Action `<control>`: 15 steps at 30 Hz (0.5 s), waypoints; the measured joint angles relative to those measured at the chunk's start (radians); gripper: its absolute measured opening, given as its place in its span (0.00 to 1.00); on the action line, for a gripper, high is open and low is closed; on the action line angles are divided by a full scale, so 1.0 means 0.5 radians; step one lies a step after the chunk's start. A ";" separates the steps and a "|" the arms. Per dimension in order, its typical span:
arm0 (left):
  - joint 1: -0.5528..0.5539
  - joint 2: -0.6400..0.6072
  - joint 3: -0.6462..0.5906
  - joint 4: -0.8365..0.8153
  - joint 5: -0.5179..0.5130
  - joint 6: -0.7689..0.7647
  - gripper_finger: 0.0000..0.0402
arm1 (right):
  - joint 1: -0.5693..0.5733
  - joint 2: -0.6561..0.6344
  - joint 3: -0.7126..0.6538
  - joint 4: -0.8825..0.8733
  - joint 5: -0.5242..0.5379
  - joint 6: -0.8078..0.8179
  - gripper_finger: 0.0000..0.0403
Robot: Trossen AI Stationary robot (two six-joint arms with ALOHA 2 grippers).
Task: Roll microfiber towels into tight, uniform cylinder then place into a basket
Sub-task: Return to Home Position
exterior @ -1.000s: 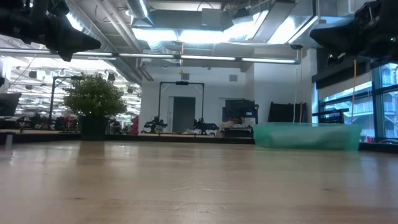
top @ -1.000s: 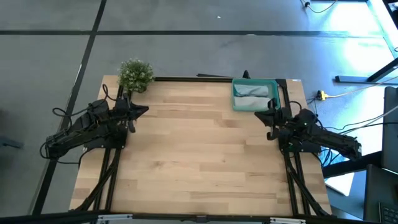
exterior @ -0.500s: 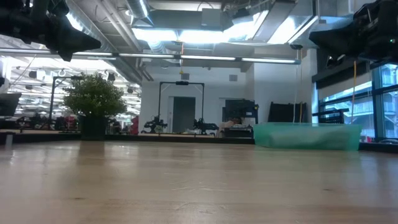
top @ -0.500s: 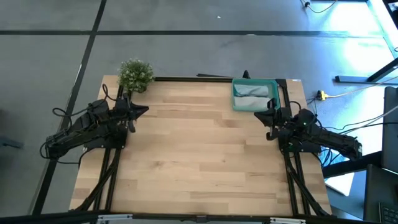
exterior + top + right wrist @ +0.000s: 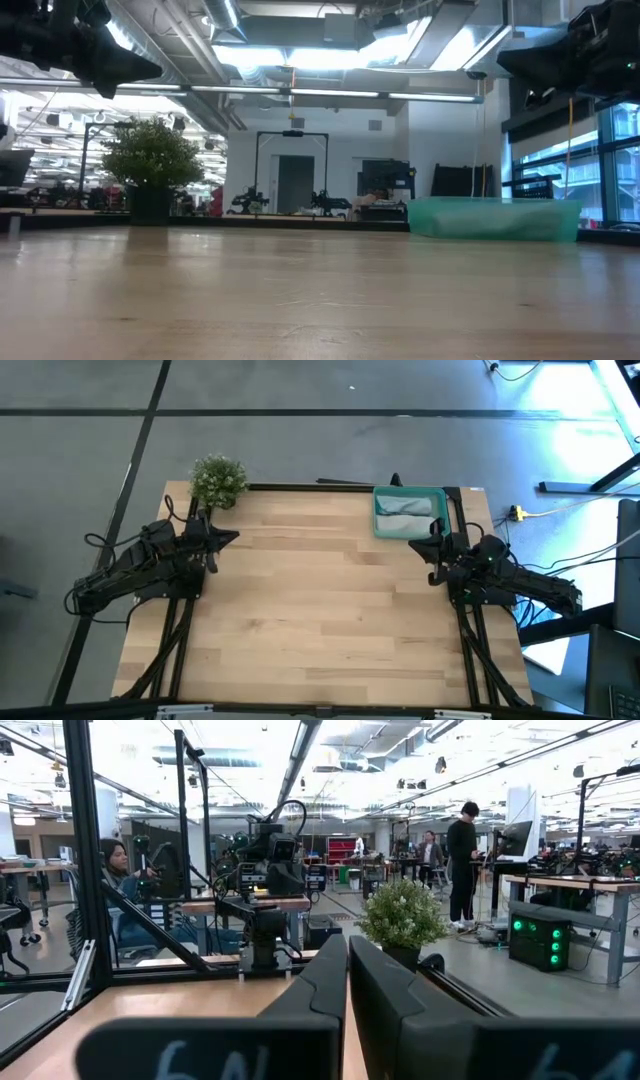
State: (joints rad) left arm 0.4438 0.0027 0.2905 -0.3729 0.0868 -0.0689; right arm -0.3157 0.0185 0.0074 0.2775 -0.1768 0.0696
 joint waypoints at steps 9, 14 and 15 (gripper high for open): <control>0.000 0.000 0.000 0.000 0.001 0.000 0.05 | 0.000 0.000 0.000 0.000 0.000 0.000 0.05; 0.000 0.000 0.000 0.000 0.001 0.000 0.07 | 0.000 0.000 0.000 0.000 0.000 0.000 0.05; 0.000 0.000 0.000 0.000 0.001 0.000 0.08 | 0.000 0.000 0.000 0.000 0.000 0.000 0.05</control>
State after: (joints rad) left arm 0.4438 0.0025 0.2905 -0.3729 0.0872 -0.0689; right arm -0.3156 0.0185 0.0074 0.2775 -0.1768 0.0696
